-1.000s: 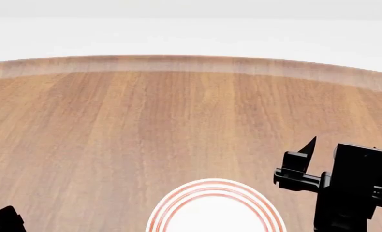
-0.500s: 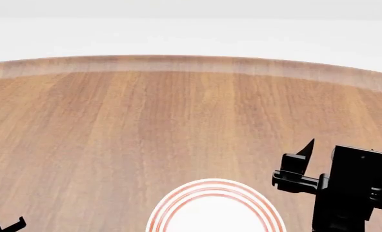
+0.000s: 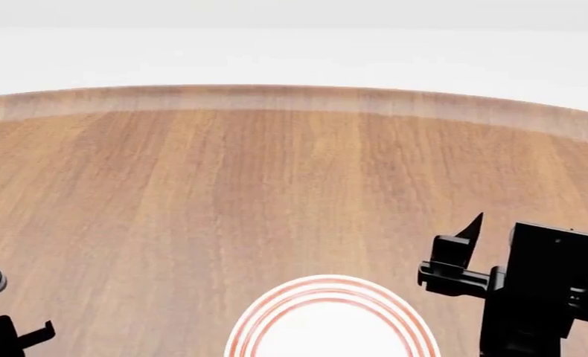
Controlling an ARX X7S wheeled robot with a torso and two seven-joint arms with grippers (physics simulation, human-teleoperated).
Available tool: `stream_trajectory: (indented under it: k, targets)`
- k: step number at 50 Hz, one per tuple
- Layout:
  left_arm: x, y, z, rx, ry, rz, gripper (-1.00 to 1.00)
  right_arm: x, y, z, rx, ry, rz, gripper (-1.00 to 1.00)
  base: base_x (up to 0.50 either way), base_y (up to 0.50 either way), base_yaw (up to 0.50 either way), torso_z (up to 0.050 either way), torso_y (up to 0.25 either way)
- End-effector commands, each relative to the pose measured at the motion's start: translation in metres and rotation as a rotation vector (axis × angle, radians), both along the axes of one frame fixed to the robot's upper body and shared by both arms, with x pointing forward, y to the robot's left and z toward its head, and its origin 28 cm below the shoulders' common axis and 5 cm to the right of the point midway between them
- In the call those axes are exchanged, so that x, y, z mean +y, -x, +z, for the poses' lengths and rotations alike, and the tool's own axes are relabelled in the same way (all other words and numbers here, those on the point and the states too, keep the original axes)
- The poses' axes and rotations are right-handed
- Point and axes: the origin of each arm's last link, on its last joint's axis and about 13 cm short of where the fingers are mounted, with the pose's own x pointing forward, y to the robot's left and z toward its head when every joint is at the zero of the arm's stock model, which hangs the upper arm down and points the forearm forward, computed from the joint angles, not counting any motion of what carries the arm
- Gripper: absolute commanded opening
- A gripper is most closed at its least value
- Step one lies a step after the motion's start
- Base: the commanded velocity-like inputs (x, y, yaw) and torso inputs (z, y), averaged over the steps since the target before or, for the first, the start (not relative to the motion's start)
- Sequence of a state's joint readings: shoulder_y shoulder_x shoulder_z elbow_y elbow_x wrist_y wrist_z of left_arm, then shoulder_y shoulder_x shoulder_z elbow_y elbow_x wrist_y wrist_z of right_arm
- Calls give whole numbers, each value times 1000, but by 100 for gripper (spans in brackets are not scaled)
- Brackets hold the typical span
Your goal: Pick up the red mug and put it on the plate
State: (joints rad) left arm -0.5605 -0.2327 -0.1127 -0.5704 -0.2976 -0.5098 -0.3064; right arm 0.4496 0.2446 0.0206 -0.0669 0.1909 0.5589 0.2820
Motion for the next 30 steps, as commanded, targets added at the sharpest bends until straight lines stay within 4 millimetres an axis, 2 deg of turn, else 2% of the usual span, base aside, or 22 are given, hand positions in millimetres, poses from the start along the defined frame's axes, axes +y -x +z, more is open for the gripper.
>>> stream_trajectory:
  k: [1,10,19,30]
  targets:
    - [-18,-2,25,-59,-38,-125,-100,1,0,0,4,1,0,100,0,0,0,0,0]
    - [-40,-13,38,-78,-60,-247,-100,2,-1,-1,7,-1,1,100,0,0,0,0,0]
    - [-72,-20,48,-100,-81,-393,-100,3,-3,-1,9,-2,4,100,0,0,0,0,0]
    - [-106,-21,49,-106,-84,-552,-100,4,-3,0,4,-6,3,100,0,0,0,0,0]
